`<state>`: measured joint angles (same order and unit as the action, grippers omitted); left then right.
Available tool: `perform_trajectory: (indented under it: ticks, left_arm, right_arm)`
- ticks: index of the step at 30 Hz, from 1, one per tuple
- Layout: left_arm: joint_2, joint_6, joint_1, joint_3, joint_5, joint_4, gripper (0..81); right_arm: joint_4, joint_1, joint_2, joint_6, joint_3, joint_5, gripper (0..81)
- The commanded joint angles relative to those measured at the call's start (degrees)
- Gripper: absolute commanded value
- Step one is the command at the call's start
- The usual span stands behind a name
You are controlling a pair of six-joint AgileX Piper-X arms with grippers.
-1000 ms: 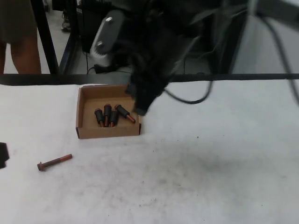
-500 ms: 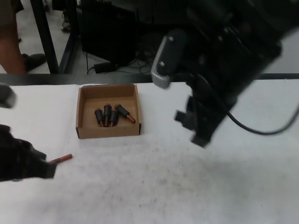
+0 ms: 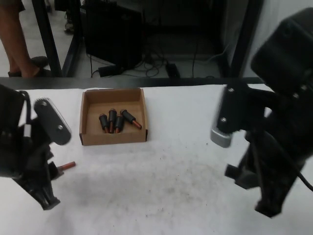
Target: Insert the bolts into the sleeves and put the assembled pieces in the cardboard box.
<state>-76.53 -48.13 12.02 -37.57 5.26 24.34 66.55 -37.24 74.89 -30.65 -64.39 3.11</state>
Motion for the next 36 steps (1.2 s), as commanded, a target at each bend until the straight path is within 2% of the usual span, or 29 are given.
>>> perform_trajectory:
  ticks: [1,7,22,36]
  left_arm:
    - [-3.32,-4.28,-0.11,-0.47,-1.14,-1.23,38.9]
    - [-9.09,-9.35,-0.11,-1.95,-9.98,-6.89,38.9]
    - [-16.57,-13.96,-0.11,-7.01,-10.44,-0.89,38.2]
    - [-22.0,-16.61,-0.11,-7.01,-15.74,-3.98,37.6]
  right_arm:
    - [-0.2,0.17,-3.98,1.14,2.39,1.46,0.2]
    - [0.14,0.17,-8.2,1.98,4.62,3.75,0.2]
    - [0.14,0.17,-9.83,2.41,5.3,3.75,0.2]
    - [0.14,0.17,-9.83,2.41,5.3,3.75,0.2]
